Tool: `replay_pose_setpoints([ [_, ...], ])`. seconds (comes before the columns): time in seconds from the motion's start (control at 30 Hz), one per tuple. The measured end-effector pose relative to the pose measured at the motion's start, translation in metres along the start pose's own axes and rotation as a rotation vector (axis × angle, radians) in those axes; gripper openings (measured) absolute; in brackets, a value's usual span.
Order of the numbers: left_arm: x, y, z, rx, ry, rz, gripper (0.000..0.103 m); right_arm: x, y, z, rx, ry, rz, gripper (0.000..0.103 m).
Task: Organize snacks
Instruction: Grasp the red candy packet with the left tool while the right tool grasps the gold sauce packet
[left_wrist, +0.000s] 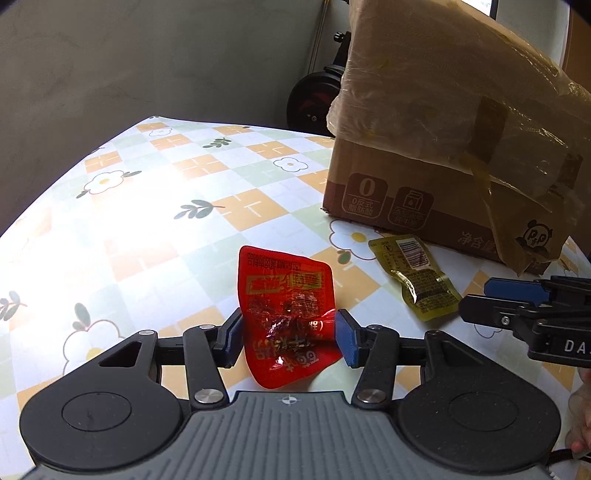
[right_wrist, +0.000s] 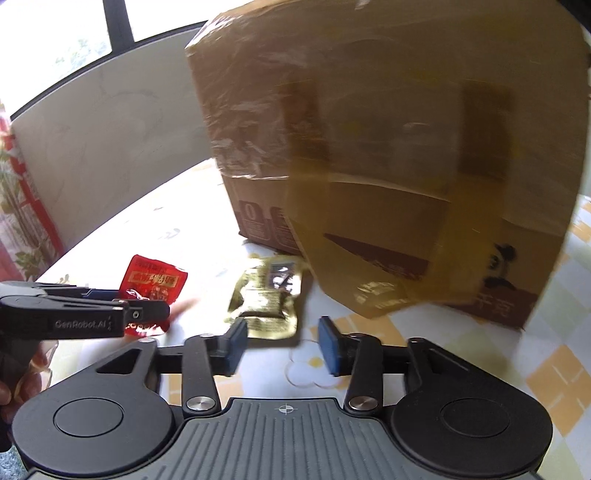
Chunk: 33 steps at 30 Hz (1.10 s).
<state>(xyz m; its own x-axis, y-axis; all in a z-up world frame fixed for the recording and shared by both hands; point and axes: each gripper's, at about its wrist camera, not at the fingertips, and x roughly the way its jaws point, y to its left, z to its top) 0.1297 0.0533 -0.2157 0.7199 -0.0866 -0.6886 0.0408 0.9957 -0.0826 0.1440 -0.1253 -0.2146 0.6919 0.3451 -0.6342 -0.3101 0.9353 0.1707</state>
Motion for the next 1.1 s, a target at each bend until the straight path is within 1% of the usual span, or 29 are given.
replay_pose_setpoints([
  [0.13, -0.005, 0.007, -0.003, -0.022, -0.006, -0.001, 0.054, 0.017, 0.014, 0.011, -0.047, 0.004, -0.027, 0.061],
  [0.23, -0.005, 0.009, -0.005, -0.029, -0.011, -0.002, 0.054, 0.03, 0.021, 0.019, -0.065, 0.01, -0.035, 0.064],
  [0.3, -0.006, 0.009, -0.005, -0.023, -0.013, -0.001, 0.054, 0.039, 0.023, 0.022, -0.07, 0.021, -0.047, 0.064],
  [0.43, -0.006, 0.007, -0.006, -0.03, -0.014, 0.014, 0.055, 0.052, 0.024, 0.026, -0.063, 0.031, -0.094, 0.064],
  [0.53, -0.005, 0.003, -0.008, -0.016, -0.024, 0.025, 0.056, 0.058, 0.023, 0.023, -0.045, 0.037, -0.112, 0.064],
  [0.63, -0.007, 0.002, -0.01, -0.008, -0.03, 0.029, 0.056, 0.061, 0.029, 0.02, -0.107, 0.044, -0.119, 0.061],
  [0.67, -0.007, 0.002, -0.01, -0.012, -0.029, 0.03, 0.056, 0.061, 0.032, 0.017, -0.127, 0.043, -0.107, 0.057],
  [0.7, -0.007, 0.002, -0.01, -0.015, -0.029, 0.033, 0.056, 0.058, 0.034, 0.015, -0.136, 0.039, -0.101, 0.055],
  [0.77, -0.008, 0.001, -0.011, -0.017, -0.031, 0.038, 0.056, 0.054, 0.034, 0.011, -0.142, 0.036, -0.091, 0.053],
  [0.9, -0.008, 0.002, -0.011, -0.018, -0.034, 0.039, 0.056, 0.044, 0.037, 0.005, -0.151, 0.053, -0.082, 0.052],
  [1.1, -0.01, 0.002, -0.011, -0.023, -0.029, 0.037, 0.055, 0.014, 0.038, -0.016, -0.135, 0.068, -0.101, 0.052],
])
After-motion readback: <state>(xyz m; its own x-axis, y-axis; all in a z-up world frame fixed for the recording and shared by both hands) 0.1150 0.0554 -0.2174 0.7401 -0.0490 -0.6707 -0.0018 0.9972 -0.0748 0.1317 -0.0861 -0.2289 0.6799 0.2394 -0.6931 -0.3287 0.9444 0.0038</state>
